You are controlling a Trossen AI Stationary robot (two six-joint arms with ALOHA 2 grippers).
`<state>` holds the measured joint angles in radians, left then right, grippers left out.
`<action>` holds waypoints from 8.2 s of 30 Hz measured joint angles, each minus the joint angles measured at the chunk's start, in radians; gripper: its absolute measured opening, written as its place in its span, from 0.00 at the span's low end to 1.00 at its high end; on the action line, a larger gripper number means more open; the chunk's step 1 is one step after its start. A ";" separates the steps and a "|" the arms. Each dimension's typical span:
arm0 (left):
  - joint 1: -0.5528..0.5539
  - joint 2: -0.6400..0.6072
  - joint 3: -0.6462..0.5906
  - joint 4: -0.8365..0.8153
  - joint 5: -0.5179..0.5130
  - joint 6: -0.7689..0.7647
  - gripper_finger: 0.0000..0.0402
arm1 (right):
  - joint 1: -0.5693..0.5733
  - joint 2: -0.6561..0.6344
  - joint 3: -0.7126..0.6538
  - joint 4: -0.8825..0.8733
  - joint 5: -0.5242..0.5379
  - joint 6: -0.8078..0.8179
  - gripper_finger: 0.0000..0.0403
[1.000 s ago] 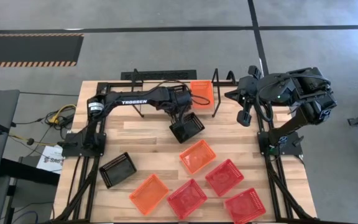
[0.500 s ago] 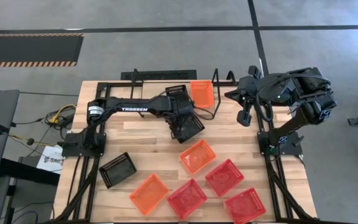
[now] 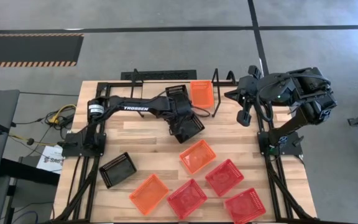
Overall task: Stack baskets on shelf by color
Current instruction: Put the middle black bin on the shelf, then stack the top black bin on top of the black bin on the shelf
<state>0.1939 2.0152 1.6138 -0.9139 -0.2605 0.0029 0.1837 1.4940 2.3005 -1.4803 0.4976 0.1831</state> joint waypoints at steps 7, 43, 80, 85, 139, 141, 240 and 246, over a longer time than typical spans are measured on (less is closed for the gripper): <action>0.028 0.000 0.000 0.007 -0.034 0.024 0.00 | 0.000 0.000 0.000 0.000 0.000 0.001 0.00; -0.070 -0.002 0.165 -0.196 0.141 -0.554 0.04 | 0.000 0.000 0.000 -0.007 0.000 0.002 0.00; -0.025 0.000 0.029 -0.056 0.118 -0.584 0.35 | 0.065 0.000 0.000 0.002 -0.001 0.002 0.00; -0.019 -0.001 -0.003 -0.043 0.153 -0.591 0.35 | 0.102 0.000 0.000 0.022 -0.001 0.002 0.00; 0.126 -0.324 -0.033 -0.073 0.067 -0.840 0.00 | 0.035 0.000 0.000 0.049 0.181 -0.060 0.00; 0.161 -0.313 -0.041 -0.013 0.109 -0.825 0.00 | 0.001 0.000 0.000 0.046 0.186 -0.061 0.00; -0.048 -0.072 0.183 -0.058 0.130 -0.446 0.00 | -0.767 -0.008 0.000 0.068 -0.078 -0.523 0.00; -0.030 0.030 0.180 -0.109 0.248 -0.258 0.00 | -0.769 -0.008 0.000 0.068 -0.080 -0.498 0.00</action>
<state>0.1637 2.0449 1.7940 -1.0226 -0.0122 -0.2556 -0.5850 1.4857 2.3001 -1.4128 0.4175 -0.3145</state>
